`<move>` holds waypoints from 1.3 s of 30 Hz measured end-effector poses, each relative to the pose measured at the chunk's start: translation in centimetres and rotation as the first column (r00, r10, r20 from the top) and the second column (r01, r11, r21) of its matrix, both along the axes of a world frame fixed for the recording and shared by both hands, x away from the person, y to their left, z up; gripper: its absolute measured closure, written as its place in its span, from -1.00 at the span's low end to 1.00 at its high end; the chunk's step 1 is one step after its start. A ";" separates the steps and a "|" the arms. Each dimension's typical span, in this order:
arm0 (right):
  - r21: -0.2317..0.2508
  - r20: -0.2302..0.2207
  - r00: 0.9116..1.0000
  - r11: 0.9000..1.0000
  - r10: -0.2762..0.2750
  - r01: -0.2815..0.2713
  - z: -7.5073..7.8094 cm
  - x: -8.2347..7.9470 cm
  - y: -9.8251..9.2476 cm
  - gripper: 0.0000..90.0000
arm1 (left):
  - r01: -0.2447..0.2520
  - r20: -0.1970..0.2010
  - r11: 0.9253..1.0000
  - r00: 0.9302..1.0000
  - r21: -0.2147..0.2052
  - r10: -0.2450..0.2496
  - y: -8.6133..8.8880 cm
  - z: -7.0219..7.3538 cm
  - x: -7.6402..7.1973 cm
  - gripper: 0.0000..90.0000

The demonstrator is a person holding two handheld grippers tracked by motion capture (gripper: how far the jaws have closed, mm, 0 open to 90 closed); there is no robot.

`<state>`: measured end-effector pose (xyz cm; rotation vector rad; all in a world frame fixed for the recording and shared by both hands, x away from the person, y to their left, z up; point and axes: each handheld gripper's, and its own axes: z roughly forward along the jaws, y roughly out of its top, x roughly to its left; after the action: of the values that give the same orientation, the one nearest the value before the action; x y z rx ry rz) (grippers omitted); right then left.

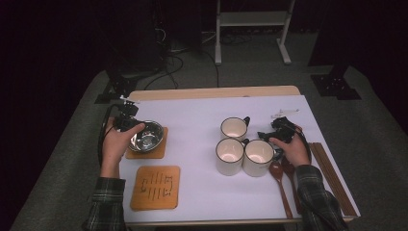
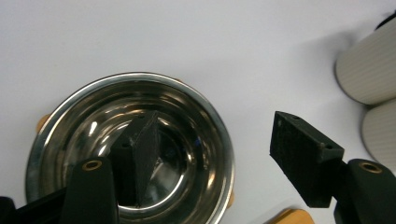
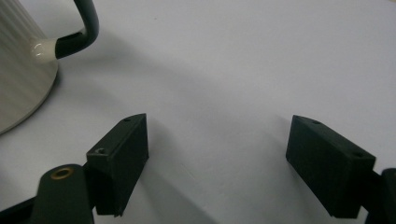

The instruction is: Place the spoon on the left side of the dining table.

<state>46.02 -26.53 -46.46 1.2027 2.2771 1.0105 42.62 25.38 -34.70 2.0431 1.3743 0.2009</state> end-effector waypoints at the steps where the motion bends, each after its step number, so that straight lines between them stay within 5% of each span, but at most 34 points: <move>1: 0.000 0.000 1.000 1.000 0.000 0.000 0.0 0.0 0.0 -0.57 | 0.010 -0.002 1.000 1.000 -0.003 -0.010 -0.2 0.1 -0.1 -0.28; 16: 0.001 -0.001 1.000 1.000 0.000 0.000 0.0 0.0 0.0 -0.57 | 0.081 -0.004 0.997 0.997 -0.003 -0.081 -2.7 -0.1 -1.0 -0.29; 39: 0.000 0.000 1.000 1.000 0.000 0.000 0.0 0.0 0.0 -0.57 | 0.193 0.015 0.981 0.981 0.000 -0.193 -5.8 0.0 -3.2 -0.30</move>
<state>46.02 -26.53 -46.46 1.2030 2.2773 1.0109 39.45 19.60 -34.75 2.1531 1.1572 0.1301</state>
